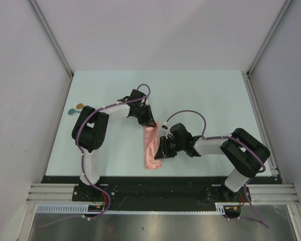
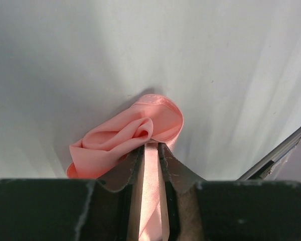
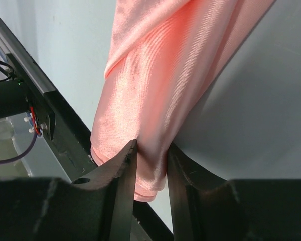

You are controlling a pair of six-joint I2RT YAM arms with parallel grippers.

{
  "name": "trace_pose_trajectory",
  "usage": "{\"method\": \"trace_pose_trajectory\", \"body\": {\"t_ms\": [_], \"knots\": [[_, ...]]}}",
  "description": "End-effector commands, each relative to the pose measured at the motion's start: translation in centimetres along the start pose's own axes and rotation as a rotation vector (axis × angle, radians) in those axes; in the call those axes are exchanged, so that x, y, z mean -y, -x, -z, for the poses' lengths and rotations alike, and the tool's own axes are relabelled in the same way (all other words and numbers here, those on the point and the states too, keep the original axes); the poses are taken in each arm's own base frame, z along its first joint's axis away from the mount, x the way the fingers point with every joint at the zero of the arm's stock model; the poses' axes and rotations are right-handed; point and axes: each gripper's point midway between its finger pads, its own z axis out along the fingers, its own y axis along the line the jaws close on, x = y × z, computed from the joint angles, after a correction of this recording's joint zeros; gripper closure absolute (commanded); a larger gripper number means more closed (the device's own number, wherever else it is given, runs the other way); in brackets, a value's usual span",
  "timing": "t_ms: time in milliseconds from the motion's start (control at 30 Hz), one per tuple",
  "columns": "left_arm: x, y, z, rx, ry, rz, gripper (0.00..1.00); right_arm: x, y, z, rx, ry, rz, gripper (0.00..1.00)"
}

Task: Fold the napkin into a case and place the utensils inside
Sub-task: Turn over the square folded napkin at the center of the board.

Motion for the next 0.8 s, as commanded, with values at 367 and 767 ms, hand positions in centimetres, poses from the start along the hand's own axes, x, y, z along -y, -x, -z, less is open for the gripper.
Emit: {"method": "trace_pose_trajectory", "body": {"t_ms": [367,767], "knots": [[4.5,2.3,5.5,0.125,-0.061,-0.087,0.57,-0.4,1.9,3.5,0.096,-0.058,0.063,0.46],[5.5,2.2,9.2,0.159,-0.078,-0.133,0.64,-4.0,1.7,4.2,0.064,-0.011,0.173,0.47]]}}
